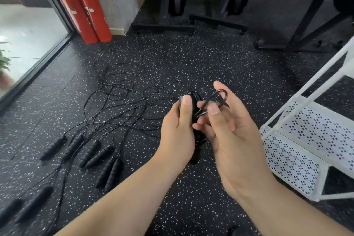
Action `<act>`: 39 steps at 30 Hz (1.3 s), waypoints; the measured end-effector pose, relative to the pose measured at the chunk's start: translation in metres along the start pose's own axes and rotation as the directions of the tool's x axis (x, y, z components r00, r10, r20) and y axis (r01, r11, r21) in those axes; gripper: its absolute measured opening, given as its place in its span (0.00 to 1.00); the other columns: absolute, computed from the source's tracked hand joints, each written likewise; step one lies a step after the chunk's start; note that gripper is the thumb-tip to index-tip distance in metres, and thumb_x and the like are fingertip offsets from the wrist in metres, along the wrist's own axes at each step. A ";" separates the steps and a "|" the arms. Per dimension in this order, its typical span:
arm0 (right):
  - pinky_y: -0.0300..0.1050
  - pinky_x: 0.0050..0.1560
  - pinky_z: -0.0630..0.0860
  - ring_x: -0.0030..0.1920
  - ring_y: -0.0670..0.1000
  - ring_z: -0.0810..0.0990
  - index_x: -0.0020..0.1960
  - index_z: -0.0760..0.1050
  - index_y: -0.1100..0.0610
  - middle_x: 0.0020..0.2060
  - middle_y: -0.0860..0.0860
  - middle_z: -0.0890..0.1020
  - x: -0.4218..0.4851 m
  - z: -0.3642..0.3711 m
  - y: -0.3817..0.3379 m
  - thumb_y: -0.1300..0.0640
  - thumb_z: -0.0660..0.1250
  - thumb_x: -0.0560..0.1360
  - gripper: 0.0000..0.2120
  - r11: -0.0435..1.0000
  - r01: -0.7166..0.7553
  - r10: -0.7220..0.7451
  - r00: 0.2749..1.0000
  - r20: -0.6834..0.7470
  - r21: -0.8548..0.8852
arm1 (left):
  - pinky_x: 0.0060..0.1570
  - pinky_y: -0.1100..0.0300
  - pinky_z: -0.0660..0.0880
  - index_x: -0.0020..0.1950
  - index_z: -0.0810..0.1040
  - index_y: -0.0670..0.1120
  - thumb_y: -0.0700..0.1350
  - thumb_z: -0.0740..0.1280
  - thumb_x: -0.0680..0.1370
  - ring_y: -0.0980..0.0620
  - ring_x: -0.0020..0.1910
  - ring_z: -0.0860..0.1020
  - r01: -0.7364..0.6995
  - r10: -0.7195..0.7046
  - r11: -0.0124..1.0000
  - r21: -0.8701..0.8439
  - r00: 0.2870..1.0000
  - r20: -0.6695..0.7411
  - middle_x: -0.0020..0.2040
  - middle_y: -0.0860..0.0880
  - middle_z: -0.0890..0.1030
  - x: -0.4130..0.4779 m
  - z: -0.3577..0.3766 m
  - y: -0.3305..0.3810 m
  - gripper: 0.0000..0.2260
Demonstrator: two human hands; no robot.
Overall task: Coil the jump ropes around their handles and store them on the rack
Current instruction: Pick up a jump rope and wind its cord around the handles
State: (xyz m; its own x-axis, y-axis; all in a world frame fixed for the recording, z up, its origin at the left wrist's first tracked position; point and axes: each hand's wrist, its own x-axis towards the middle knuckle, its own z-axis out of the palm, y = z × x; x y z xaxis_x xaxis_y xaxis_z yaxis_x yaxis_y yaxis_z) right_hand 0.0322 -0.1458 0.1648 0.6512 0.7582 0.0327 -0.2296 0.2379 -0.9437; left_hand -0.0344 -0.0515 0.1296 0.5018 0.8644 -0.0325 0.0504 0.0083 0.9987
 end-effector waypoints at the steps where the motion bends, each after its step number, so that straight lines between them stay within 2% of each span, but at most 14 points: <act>1: 0.51 0.61 0.82 0.50 0.52 0.84 0.76 0.75 0.44 0.57 0.59 0.83 0.000 0.000 -0.001 0.56 0.68 0.83 0.23 0.999 0.028 -0.027 0.999 0.027 -0.041 | 0.50 0.52 0.76 0.52 0.82 0.46 0.68 0.55 0.85 0.53 0.41 0.78 0.018 -0.018 1.000 -0.018 1.000 0.005 0.38 0.56 0.80 0.001 -0.001 -0.001 0.28; 3: 0.50 0.60 0.83 0.50 0.51 0.86 0.76 0.74 0.47 0.55 0.57 0.83 0.001 -0.002 -0.001 0.57 0.68 0.84 0.22 0.983 0.092 -0.086 0.995 0.047 -0.157 | 0.50 0.50 0.76 0.50 0.80 0.45 0.68 0.55 0.84 0.54 0.41 0.77 0.019 -0.019 1.000 -0.011 1.000 0.001 0.38 0.56 0.79 0.001 0.000 0.000 0.29; 6: 0.45 0.57 0.84 0.51 0.50 0.87 0.75 0.74 0.50 0.53 0.49 0.87 0.003 -0.004 -0.001 0.59 0.68 0.84 0.20 0.944 0.139 -0.151 0.988 -0.017 -0.300 | 0.42 0.65 0.73 0.49 0.80 0.49 0.68 0.54 0.81 0.62 0.38 0.76 -0.017 0.018 0.997 0.071 1.000 -0.021 0.38 0.60 0.81 -0.001 0.002 0.001 0.26; 8: 0.43 0.60 0.83 0.56 0.49 0.87 0.75 0.72 0.51 0.55 0.44 0.87 -0.001 -0.003 0.000 0.60 0.69 0.84 0.20 0.929 0.151 -0.178 0.983 -0.051 -0.337 | 0.39 0.68 0.71 0.49 0.78 0.51 0.68 0.54 0.80 0.65 0.37 0.75 -0.019 0.023 0.997 0.078 0.998 -0.052 0.38 0.62 0.81 -0.002 0.003 0.001 0.24; 11: 0.41 0.66 0.79 0.64 0.46 0.84 0.76 0.71 0.51 0.64 0.42 0.84 -0.012 0.003 0.009 0.62 0.66 0.84 0.21 0.935 0.143 -0.167 0.985 -0.048 -0.323 | 0.45 0.57 0.77 0.49 0.79 0.50 0.69 0.57 0.83 0.58 0.40 0.80 0.016 -0.015 1.000 0.009 0.993 -0.117 0.41 0.56 0.84 0.002 0.003 -0.006 0.24; 13: 0.36 0.66 0.77 0.65 0.44 0.82 0.78 0.69 0.51 0.67 0.43 0.81 -0.017 0.008 0.016 0.62 0.67 0.84 0.24 0.950 0.119 -0.139 0.989 -0.049 -0.289 | 0.52 0.40 0.80 0.48 0.79 0.51 0.73 0.60 0.80 0.49 0.44 0.82 0.049 -0.054 0.998 -0.048 0.991 -0.122 0.44 0.50 0.85 0.003 0.003 -0.010 0.26; 15: 0.35 0.64 0.77 0.65 0.46 0.82 0.80 0.67 0.51 0.67 0.46 0.79 -0.017 0.010 0.019 0.61 0.68 0.84 0.27 0.946 0.120 -0.144 0.988 -0.059 -0.301 | 0.55 0.34 0.78 0.46 0.79 0.52 0.75 0.61 0.77 0.44 0.45 0.82 0.069 -0.079 0.994 -0.089 0.991 -0.109 0.43 0.48 0.85 0.002 0.003 -0.010 0.26; 16: 0.34 0.64 0.77 0.64 0.45 0.82 0.81 0.67 0.50 0.65 0.47 0.80 -0.016 0.010 0.018 0.61 0.68 0.83 0.27 0.939 0.123 -0.153 0.986 -0.069 -0.322 | 0.55 0.36 0.79 0.47 0.79 0.52 0.74 0.61 0.78 0.45 0.45 0.83 0.071 -0.079 0.994 -0.080 0.991 -0.104 0.43 0.49 0.85 0.002 0.003 -0.011 0.25; 19: 0.32 0.61 0.77 0.60 0.41 0.84 0.79 0.71 0.52 0.57 0.43 0.85 -0.008 0.006 0.012 0.59 0.68 0.84 0.24 0.917 0.113 -0.168 0.979 -0.113 -0.382 | 0.46 0.61 0.75 0.50 0.80 0.53 0.65 0.58 0.84 0.64 0.42 0.80 0.008 -0.005 0.999 0.038 0.996 -0.087 0.43 0.62 0.85 -0.002 0.005 -0.008 0.20; 22: 0.44 0.67 0.79 0.60 0.43 0.85 0.77 0.72 0.52 0.57 0.42 0.87 -0.001 0.000 0.014 0.56 0.66 0.85 0.21 0.926 0.063 -0.133 0.977 -0.166 -0.371 | 0.41 0.72 0.72 0.51 0.80 0.53 0.56 0.57 0.87 0.68 0.39 0.79 0.001 0.001 0.998 0.060 0.999 -0.042 0.41 0.68 0.83 -0.006 0.009 -0.004 0.15; 28: 0.51 0.68 0.79 0.58 0.46 0.86 0.73 0.76 0.51 0.53 0.43 0.88 -0.001 0.002 0.012 0.58 0.64 0.87 0.15 0.934 0.048 -0.115 0.979 -0.169 -0.353 | 0.42 0.71 0.73 0.53 0.80 0.50 0.60 0.57 0.85 0.66 0.40 0.79 -0.037 0.038 0.999 0.013 0.998 -0.053 0.44 0.61 0.85 -0.007 0.010 -0.004 0.18; 30: 0.48 0.67 0.79 0.57 0.43 0.85 0.70 0.78 0.48 0.50 0.41 0.88 -0.003 0.002 0.009 0.57 0.64 0.87 0.14 0.925 0.060 -0.133 0.976 -0.173 -0.374 | 0.41 0.69 0.73 0.52 0.78 0.51 0.64 0.57 0.82 0.63 0.40 0.78 -0.055 0.055 0.998 0.000 0.998 -0.043 0.44 0.56 0.84 -0.010 0.011 -0.004 0.19; 33: 0.38 0.61 0.78 0.56 0.39 0.85 0.59 0.82 0.40 0.50 0.37 0.87 -0.007 0.002 0.005 0.56 0.63 0.87 0.13 0.854 0.116 -0.200 0.973 -0.116 -0.507 | 0.41 0.69 0.73 0.52 0.78 0.51 0.59 0.58 0.85 0.64 0.39 0.77 -0.052 0.051 0.998 -0.024 0.997 -0.051 0.42 0.60 0.82 -0.012 0.012 -0.003 0.15; 39: 0.29 0.51 0.75 0.52 0.38 0.83 0.62 0.85 0.46 0.49 0.37 0.85 0.006 -0.012 0.005 0.53 0.68 0.84 0.10 0.687 0.129 -0.212 0.977 -0.028 -0.715 | 0.45 0.71 0.71 0.56 0.77 0.53 0.62 0.55 0.84 0.65 0.45 0.79 -0.124 0.137 0.986 0.110 0.983 -0.121 0.46 0.65 0.82 -0.007 0.004 -0.002 0.17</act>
State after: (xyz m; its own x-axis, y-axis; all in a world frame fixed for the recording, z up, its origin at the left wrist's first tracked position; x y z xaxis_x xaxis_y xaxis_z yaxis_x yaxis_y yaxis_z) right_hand 0.0436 -0.1473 0.1560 0.7047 0.6736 0.2228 0.4433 -0.1728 -0.8796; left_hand -0.0344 -0.0592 0.1273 0.3954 0.9119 0.1098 0.0826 -0.1544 0.9845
